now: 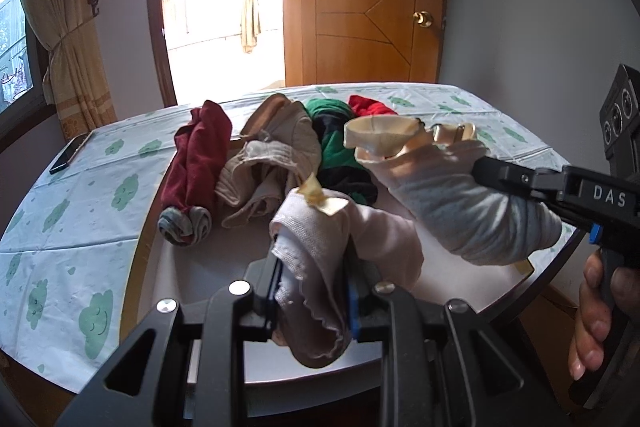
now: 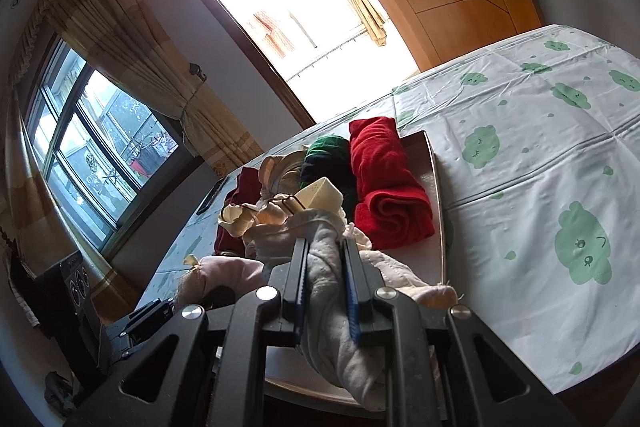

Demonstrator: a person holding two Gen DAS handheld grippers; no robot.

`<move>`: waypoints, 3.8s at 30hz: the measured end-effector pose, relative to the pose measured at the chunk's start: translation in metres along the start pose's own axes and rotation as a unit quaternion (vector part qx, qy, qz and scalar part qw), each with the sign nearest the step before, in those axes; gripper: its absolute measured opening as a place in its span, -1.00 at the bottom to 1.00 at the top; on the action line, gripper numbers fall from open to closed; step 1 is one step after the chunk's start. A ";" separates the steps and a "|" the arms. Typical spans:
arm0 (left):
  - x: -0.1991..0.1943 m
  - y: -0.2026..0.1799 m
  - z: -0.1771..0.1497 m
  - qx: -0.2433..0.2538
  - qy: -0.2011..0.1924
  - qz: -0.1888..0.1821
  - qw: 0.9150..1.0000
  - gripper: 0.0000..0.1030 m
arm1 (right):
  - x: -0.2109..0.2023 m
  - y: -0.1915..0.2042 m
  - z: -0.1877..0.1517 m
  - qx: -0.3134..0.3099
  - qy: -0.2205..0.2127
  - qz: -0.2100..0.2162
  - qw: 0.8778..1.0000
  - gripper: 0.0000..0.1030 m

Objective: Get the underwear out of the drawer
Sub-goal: 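Lower both garments into the tray and open both grippers, then withdraw both tools from the tray and lower them into the drawer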

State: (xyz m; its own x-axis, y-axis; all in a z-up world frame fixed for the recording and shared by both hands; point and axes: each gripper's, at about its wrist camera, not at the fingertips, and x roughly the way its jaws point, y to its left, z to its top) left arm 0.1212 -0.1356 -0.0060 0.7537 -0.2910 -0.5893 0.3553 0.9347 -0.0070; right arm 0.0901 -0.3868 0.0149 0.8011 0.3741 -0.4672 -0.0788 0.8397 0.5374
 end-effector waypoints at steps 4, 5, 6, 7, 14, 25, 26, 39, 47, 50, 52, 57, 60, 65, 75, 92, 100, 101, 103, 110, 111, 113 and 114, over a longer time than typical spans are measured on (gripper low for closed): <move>0.003 -0.001 -0.001 0.002 0.005 0.000 1.000 -0.55 | 0.001 0.005 -0.005 -0.037 -0.004 -0.024 0.999 -0.65; 0.005 -0.002 -0.001 0.003 0.005 0.000 1.000 -0.55 | 0.001 0.008 -0.006 -0.048 -0.006 -0.030 0.998 -0.65; 0.006 -0.002 -0.002 0.003 0.006 0.001 1.000 -0.55 | 0.001 0.011 -0.007 -0.060 -0.009 -0.037 0.997 -0.65; 0.007 -0.002 -0.002 0.003 0.007 0.001 1.000 -0.55 | 0.000 0.014 -0.008 -0.071 -0.011 -0.043 0.997 -0.65; 0.015 -0.009 -0.010 0.005 0.016 0.001 1.000 -0.55 | 0.005 0.015 -0.011 -0.082 -0.007 -0.049 0.995 -0.65; 0.025 -0.009 -0.014 0.008 0.017 0.002 1.000 -0.55 | 0.016 0.016 -0.015 -0.099 0.003 -0.065 0.993 -0.65; 0.025 -0.009 -0.015 0.008 0.016 0.001 1.000 -0.55 | 0.015 0.017 -0.018 -0.105 0.003 -0.066 0.992 -0.65; 0.031 -0.011 -0.020 0.016 0.012 0.005 1.000 -0.47 | 0.015 0.021 -0.026 -0.138 0.006 -0.077 0.987 -0.61; 0.029 -0.006 -0.021 0.007 0.009 0.002 1.000 -0.35 | 0.012 0.021 -0.027 -0.138 0.004 -0.068 0.988 -0.59; 0.028 -0.006 -0.021 0.008 0.008 0.003 1.000 -0.31 | 0.012 0.021 -0.026 -0.138 0.006 -0.065 0.988 -0.55; 0.027 -0.006 -0.021 0.006 0.009 0.004 1.000 -0.28 | 0.011 0.022 -0.026 -0.137 0.006 -0.063 0.989 -0.48; 0.025 -0.004 -0.022 0.000 0.009 0.001 1.000 -0.18 | 0.006 0.023 -0.026 -0.136 0.002 -0.063 0.989 -0.19; 0.025 -0.004 -0.022 -0.001 0.011 0.002 1.000 -0.12 | 0.005 0.024 -0.025 -0.136 0.000 -0.062 0.989 -0.13; 0.022 -0.005 -0.022 -0.002 0.009 0.001 1.000 0.10 | 0.003 0.024 -0.026 -0.140 -0.001 -0.065 0.988 -0.12; 0.013 -0.008 -0.027 -0.003 -0.006 0.000 1.000 0.24 | -0.010 0.025 -0.031 -0.145 -0.020 -0.064 0.987 0.14; -0.009 -0.008 -0.038 -0.015 -0.030 -0.006 0.999 0.24 | -0.039 0.037 -0.051 -0.154 -0.042 -0.040 0.986 0.19; -0.019 -0.012 -0.045 -0.014 -0.039 -0.009 0.999 0.24 | -0.050 0.050 -0.068 -0.172 -0.052 -0.025 0.983 0.22; -0.020 -0.012 -0.046 -0.014 -0.040 -0.010 0.999 0.24 | -0.051 0.052 -0.070 -0.175 -0.052 -0.023 0.983 0.22; -0.023 -0.012 -0.048 -0.014 -0.042 -0.011 0.999 0.24 | -0.054 0.055 -0.074 -0.182 -0.052 -0.018 0.982 0.22; -0.031 -0.013 -0.057 -0.013 -0.050 -0.010 0.999 0.24 | -0.066 0.063 -0.094 -0.213 -0.051 -0.013 0.976 0.24; -0.031 -0.014 -0.058 -0.011 -0.052 -0.008 0.999 0.24 | -0.067 0.063 -0.096 -0.215 -0.053 -0.015 0.975 0.25; -0.033 -0.015 -0.060 -0.008 -0.052 -0.007 0.999 0.24 | -0.069 0.063 -0.101 -0.218 -0.056 -0.016 0.974 0.25; -0.033 -0.016 -0.062 -0.007 -0.051 -0.008 0.999 0.24 | -0.070 0.062 -0.104 -0.219 -0.056 -0.017 0.974 0.25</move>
State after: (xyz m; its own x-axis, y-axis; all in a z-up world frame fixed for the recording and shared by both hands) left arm 0.0560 -0.1283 -0.0365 0.8004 -0.3240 -0.5044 0.3607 0.9323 -0.0266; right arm -0.0325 -0.3201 0.0080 0.8652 0.3184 -0.3872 -0.2767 0.9474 0.1609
